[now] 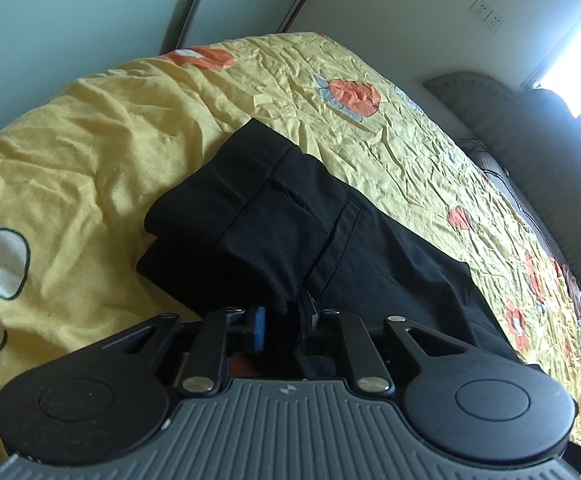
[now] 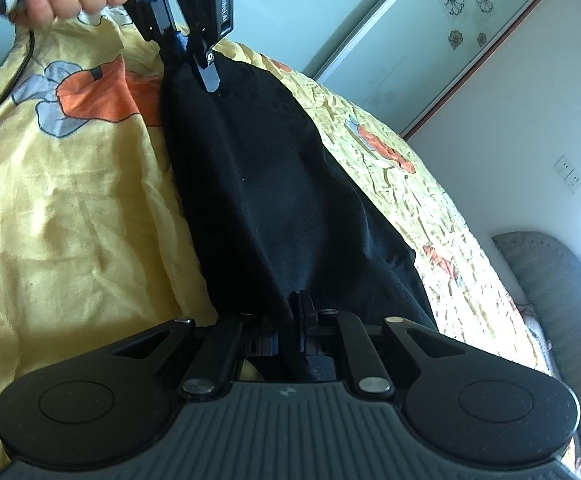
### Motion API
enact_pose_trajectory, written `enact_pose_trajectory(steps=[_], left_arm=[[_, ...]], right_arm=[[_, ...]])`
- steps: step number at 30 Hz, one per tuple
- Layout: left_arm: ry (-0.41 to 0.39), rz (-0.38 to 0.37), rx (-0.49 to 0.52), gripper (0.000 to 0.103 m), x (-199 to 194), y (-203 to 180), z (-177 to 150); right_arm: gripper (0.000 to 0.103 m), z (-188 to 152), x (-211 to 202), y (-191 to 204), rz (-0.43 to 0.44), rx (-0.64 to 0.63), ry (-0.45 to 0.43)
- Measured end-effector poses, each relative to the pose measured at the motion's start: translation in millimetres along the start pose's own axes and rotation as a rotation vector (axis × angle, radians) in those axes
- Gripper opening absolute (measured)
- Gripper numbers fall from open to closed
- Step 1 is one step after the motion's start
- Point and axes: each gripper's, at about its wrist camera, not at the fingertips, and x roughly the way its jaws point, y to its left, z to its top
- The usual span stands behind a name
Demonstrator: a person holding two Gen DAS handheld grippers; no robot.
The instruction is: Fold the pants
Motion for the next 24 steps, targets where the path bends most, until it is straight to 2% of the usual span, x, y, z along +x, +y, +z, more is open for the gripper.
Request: enact_pose_trajectory(steps=[5,8,9,12,13,15,17,20,22,24], left_arm=[[-0.022,0.029,0.078,0.022,-24.5,-20.7,-6.4],[-0.048,0.023,0.116,0.022,-39.3,-33.9,-11.1],[-0.055,0.017,0.130,0.022,-41.7,-39.2,-11.7],[-0.074,-0.026,0.198,0.029,-43.2,-63.6,-12.6],[-0.080,-0.039,0.229,0.033,-41.0,-74.0,-14.0],[-0.073,-0.082,0.283,0.036,-34.5,-95.4,-19.1],[-0.038,-0.162,0.322,0.036,-27.1,-114.4,-27.1],[0.066,-0.304,0.369,0.036,-11.3,-146.5,-42.8],[0.089,-0.343,0.423,0.036,-6.0,-166.1,-58.7],[0.098,-0.370,0.486,0.036,-1.2,-182.9,-74.2]], right_arm=[[0.010,-2.6,-1.3,13.5,-0.071,-0.038,-0.009],[0.012,-3.2,-6.4,14.0,-0.074,-0.034,-0.003],[0.015,-3.9,-10.8,10.5,-0.063,-0.009,-0.002],[0.039,-11.2,-29.0,-5.1,-0.030,0.079,-0.011],[0.054,-16.1,-37.6,-13.8,-0.018,0.122,-0.013],[0.057,-30.8,-57.6,-35.5,0.007,0.227,-0.022],[0.057,-54.3,-78.6,-65.8,-0.016,0.371,-0.012],[0.057,-109.2,-109.4,-120.8,-0.163,0.612,0.031],[0.057,-161.5,-131.8,-162.5,-0.306,0.817,0.080],[0.057,-214.1,-152.6,-196.7,-0.409,1.015,0.109]])
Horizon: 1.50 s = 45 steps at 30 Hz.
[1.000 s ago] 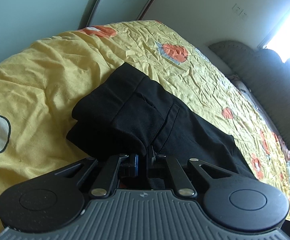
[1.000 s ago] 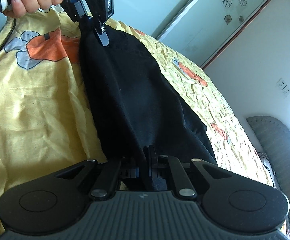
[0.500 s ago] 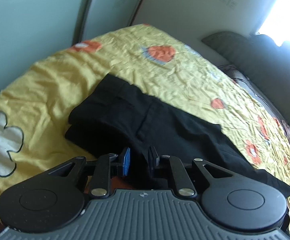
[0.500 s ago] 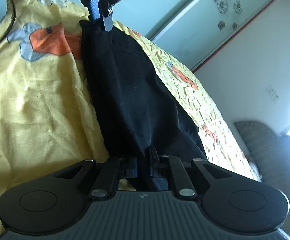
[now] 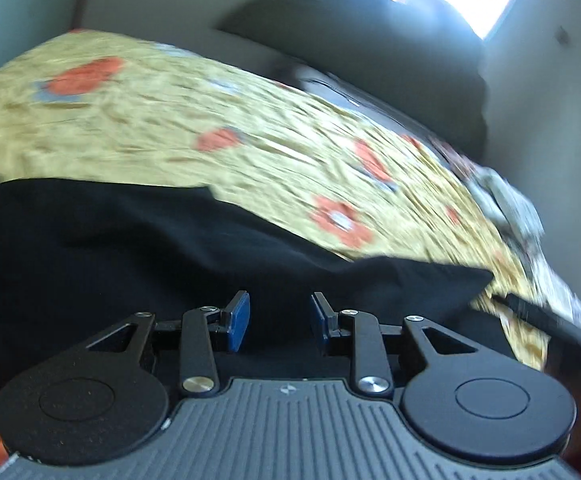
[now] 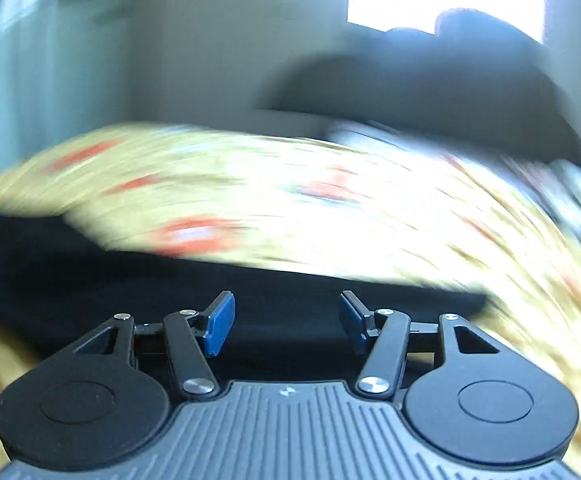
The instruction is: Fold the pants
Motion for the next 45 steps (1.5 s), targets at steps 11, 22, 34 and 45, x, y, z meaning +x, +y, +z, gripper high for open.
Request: enact_pose_trajectory(steps=[11,22,34,45], left_arm=[[0.147,-0.035,0.051,0.037,56.9,-24.2,-32.6],[0.157,-0.034,0.069,0.037,66.2,-35.3,-31.2],[0.165,-0.074,0.117,0.042,71.7,-52.9,-35.9],[0.164,-0.080,0.116,0.046,73.6,-60.1,-34.3]], right_arm=[[0.054,-31.7,40.9,-135.0,-0.105,0.383,0.182],[0.004,-29.1,33.3,-134.4,-0.184,0.274,0.093],[0.066,-21.6,26.5,-131.3,-0.129,0.310,0.135],[0.011,-28.0,41.1,-121.2,-0.115,0.196,0.163]])
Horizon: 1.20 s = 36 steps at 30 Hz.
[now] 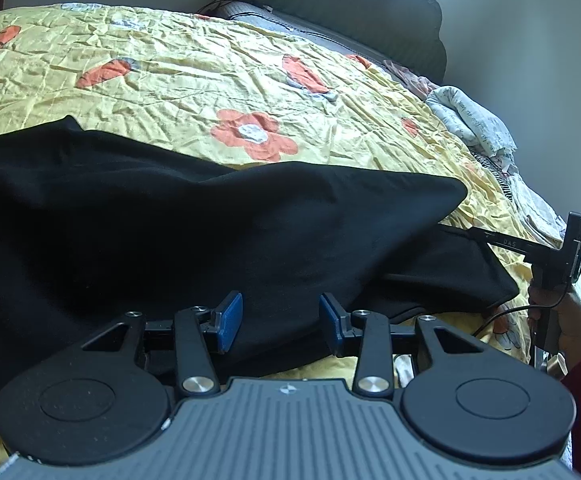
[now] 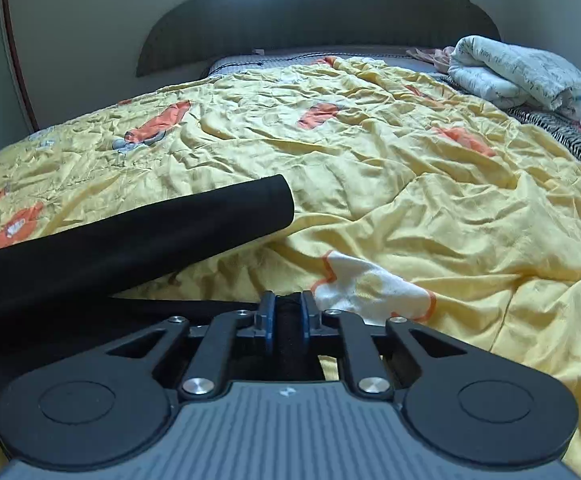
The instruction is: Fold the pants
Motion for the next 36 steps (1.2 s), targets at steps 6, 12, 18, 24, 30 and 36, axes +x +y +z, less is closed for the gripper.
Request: enact_pose_trajectory(steps=[6,12,18,24,30,36], left_arm=[[-0.004,-0.032,0.041,0.046,4.9,-16.5,4.6],[0.025,-0.052,0.122,0.051,13.9,-28.8,-1.0],[0.049,-0.036,0.177,0.057,26.2,-31.0,-4.2],[0.045,-0.023,0.194,0.063,33.2,-31.1,-6.6],[0.036,-0.002,0.182,0.067,39.3,-32.4,-2.2],[0.018,-0.008,0.165,0.069,43.8,-31.1,-1.2]], right_arm=[[0.011,9.6,0.4,11.2,-0.088,-0.081,-0.046],[0.043,10.9,9.1,13.0,-0.227,-0.055,-0.054],[0.088,14.9,-29.6,14.8,0.177,0.259,-0.118],[0.090,26.9,38.9,24.5,0.330,0.510,0.098],[0.090,92.1,57.5,67.6,0.461,0.488,0.056],[0.089,105.5,60.5,72.3,0.514,0.564,-0.004]])
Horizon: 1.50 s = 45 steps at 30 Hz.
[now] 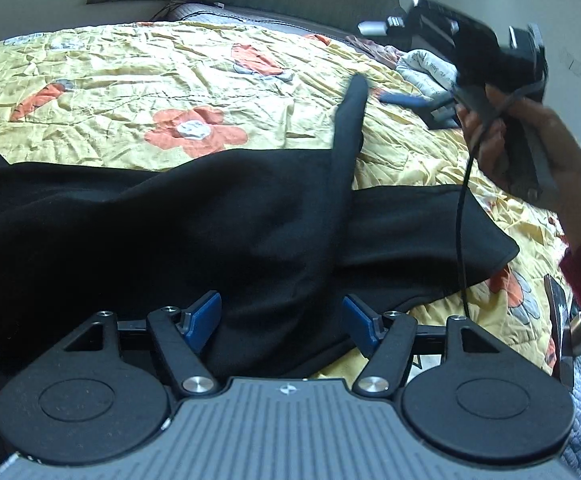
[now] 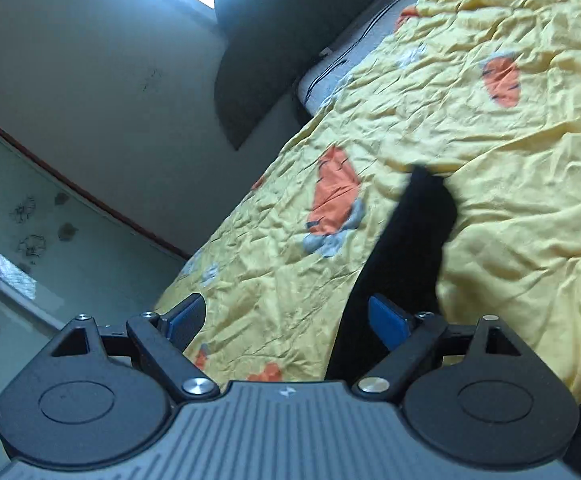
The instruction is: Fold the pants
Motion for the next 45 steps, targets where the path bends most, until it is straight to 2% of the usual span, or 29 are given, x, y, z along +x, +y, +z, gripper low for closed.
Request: enact_pose_trajectory(steps=[2,3,7,12,17,23,24,25,26,27,28,29,30,32,35,39,45], left_arm=[[-0.006,-0.006,-0.011,0.069,0.3,1.9,0.0],[-0.008,-0.008,-0.016,0.069,0.5,2.5,0.3],[-0.013,-0.013,-0.042,0.069,1.2,5.2,2.2],[-0.015,-0.012,-0.050,0.069,1.5,6.0,2.2],[-0.015,-0.008,-0.036,0.071,1.0,4.6,1.3],[-0.012,0.004,0.002,0.076,3.6,-2.4,1.2],[-0.012,0.011,0.013,0.076,4.3,-4.6,0.8],[-0.014,0.018,0.024,0.076,5.0,-6.7,0.5],[-0.017,0.026,0.033,0.076,5.6,-8.2,0.3],[-0.019,0.033,0.041,0.076,6.3,-9.8,0.1],[-0.021,0.041,0.048,0.076,6.8,-11.1,0.1],[-0.022,0.049,0.057,0.076,6.6,-13.3,-0.3],[-0.022,0.057,0.067,0.076,6.9,-15.2,0.0],[-0.025,0.072,0.086,0.076,8.3,-18.1,1.3],[-0.032,0.088,0.102,0.076,11.7,-20.2,3.4],[-0.044,0.117,0.149,0.076,15.7,-26.8,2.4],[-0.081,0.191,0.289,0.077,21.6,-43.3,-5.7]], right_arm=[[0.089,-7.7,-6.5,-3.7,-0.049,-0.041,-0.008],[0.090,-12.3,-8.8,-7.9,-0.043,-0.043,0.001],[0.090,-23.3,-0.5,-29.2,0.086,0.065,0.088],[0.089,-28.1,31.0,-27.8,0.116,0.055,0.151],[0.089,-23.8,59.7,-36.1,0.070,0.080,0.132],[0.086,-13.5,79.3,-46.8,0.110,0.086,0.025],[0.083,-11.0,83.4,-47.3,0.106,0.085,0.008],[0.074,-8.7,87.0,-48.0,0.098,0.086,-0.002],[0.060,-6.5,91.2,-49.4,0.087,0.094,-0.004],[0.050,-4.9,95.2,-51.4,0.071,0.104,-0.008],[0.030,-3.9,99.1,-54.1,0.048,0.113,-0.011],[0.015,-3.3,102.2,-57.1,0.029,0.122,-0.010],[0.011,-3.1,104.5,-60.8,0.015,0.133,-0.013],[0.006,-4.4,101.1,-63.9,0.017,0.142,-0.034],[0.005,-6.4,78.7,-59.6,0.057,0.147,-0.087],[0.004,-3.9,24.0,-44.0,0.132,0.130,-0.171],[0.005,3.0,-60.6,-42.4,0.145,0.129,-0.315]])
